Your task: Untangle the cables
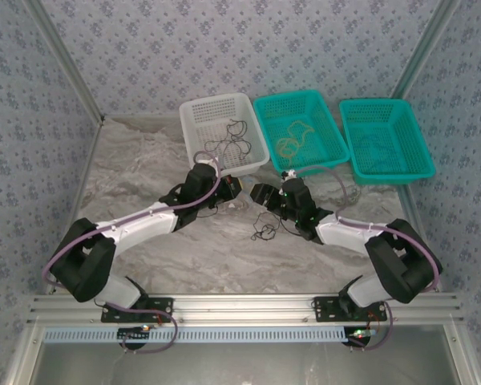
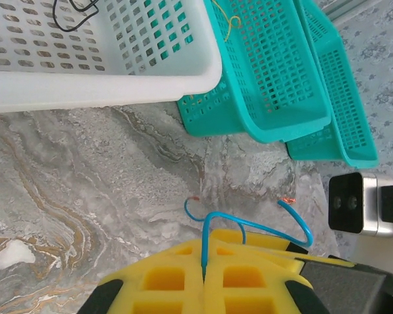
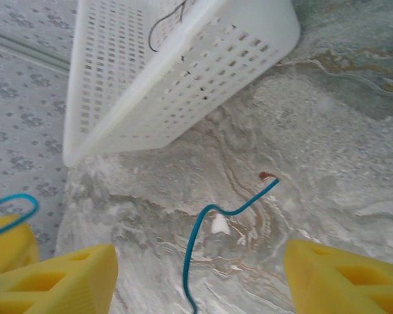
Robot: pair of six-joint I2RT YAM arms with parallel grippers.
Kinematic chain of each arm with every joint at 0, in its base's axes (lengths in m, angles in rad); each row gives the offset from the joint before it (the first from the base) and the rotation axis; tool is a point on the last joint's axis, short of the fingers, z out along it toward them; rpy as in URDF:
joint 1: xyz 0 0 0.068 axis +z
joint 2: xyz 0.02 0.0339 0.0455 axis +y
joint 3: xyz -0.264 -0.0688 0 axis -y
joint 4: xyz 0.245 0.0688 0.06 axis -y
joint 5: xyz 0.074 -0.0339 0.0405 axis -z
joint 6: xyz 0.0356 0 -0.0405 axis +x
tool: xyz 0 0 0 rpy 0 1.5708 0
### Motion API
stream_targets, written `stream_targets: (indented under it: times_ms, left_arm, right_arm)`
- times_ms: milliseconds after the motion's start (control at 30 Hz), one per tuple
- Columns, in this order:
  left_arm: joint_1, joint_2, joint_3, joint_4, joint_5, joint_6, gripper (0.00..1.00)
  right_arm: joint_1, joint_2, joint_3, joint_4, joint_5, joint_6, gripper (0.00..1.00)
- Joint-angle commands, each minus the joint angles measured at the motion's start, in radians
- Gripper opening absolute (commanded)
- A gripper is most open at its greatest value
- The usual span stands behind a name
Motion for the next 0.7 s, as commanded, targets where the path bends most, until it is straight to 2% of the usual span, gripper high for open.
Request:
stream_targets:
  times_ms: [0,67,200,300,400,467,667]
  left_arm:
    - [0.014,-0.018,-0.027,0.113,0.032,-0.042,0.0]
    - [0.019,-0.014,-0.04,0.162,0.043,-0.059,0.0]
    - [0.021,-0.019,-0.064,0.222,0.049,-0.067,0.0]
    - [0.024,-0.042,-0.12,0.315,0.01,-0.094,0.0]
    - [0.024,-0.061,-0.196,0.467,-0.12,-0.196,0.0]
    - [0.024,-0.05,-0.219,0.565,-0.179,-0.247,0.0]
    - [0.024,0.013,-0.193,0.673,-0.21,-0.375,0.0]
  right_arm:
    - [-0.005,0.029,0.036,0.065,-0.031,0.059,0.66]
    - [-0.001,0.046,0.037,0.084,-0.024,0.077,0.62]
    - [-0.004,0.069,0.036,0.126,-0.024,0.091,0.45]
    - [-0.008,0.052,0.024,0.133,0.001,0.084,0.2]
    - [-0.011,0.019,0.01,0.131,0.021,0.054,0.03]
    - [-0.015,0.0,0.008,0.118,0.025,0.038,0.0]
    - [-0.037,-0.066,-0.005,0.103,0.03,-0.021,0.0]
